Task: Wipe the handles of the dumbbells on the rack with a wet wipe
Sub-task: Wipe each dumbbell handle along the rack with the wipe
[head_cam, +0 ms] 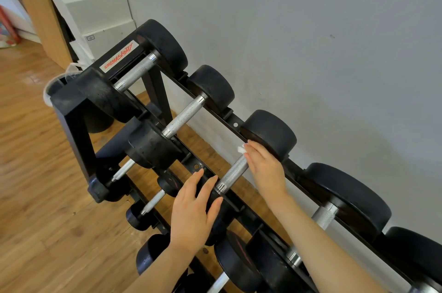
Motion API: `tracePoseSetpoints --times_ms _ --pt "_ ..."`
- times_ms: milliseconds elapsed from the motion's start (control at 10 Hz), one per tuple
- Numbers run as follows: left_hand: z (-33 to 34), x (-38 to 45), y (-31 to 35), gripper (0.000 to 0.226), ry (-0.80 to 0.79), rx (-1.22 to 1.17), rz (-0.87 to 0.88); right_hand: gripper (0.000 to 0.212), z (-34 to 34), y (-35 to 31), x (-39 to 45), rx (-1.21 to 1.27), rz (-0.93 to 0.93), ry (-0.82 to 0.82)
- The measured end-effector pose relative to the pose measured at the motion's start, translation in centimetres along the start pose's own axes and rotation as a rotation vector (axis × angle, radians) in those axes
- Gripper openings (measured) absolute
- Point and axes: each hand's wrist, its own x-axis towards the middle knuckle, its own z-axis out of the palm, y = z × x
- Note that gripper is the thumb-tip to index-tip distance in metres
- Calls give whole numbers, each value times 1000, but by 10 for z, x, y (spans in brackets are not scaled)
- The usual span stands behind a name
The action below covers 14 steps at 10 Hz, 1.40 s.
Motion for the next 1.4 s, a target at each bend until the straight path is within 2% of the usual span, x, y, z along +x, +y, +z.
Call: tracePoseSetpoints --times_ms 200,300,400,500,600,700,800,1000,1100,1200,1400 --pt "2 -1 -2 48 3 16 4 54 0 4 -2 44 25 69" --pt "2 0 -2 50 -5 21 5 45 6 -3 -2 108 12 85" --pt "2 0 -2 50 -6 22 3 38 4 3 0 71 -10 100" --pt "1 0 -2 49 -2 21 6 35 4 0 1 118 87 126" --pt "2 0 -2 49 1 23 12 29 8 -9 -4 194 -13 98" --pt "1 0 -1 48 3 20 7 25 6 -6 -4 145 -86 99" --pt "0 0 -1 48 2 32 13 24 6 -8 0 189 102 144" --pt "-1 0 0 48 -3 31 9 18 3 -9 2 163 -4 66" --pt "0 1 -1 48 -2 37 14 26 2 -7 2 182 100 93" --pt "0 1 -1 48 -6 41 13 34 6 -17 -11 248 30 65" --pt "1 1 -1 48 -3 44 6 43 7 -22 -22 399 158 107"
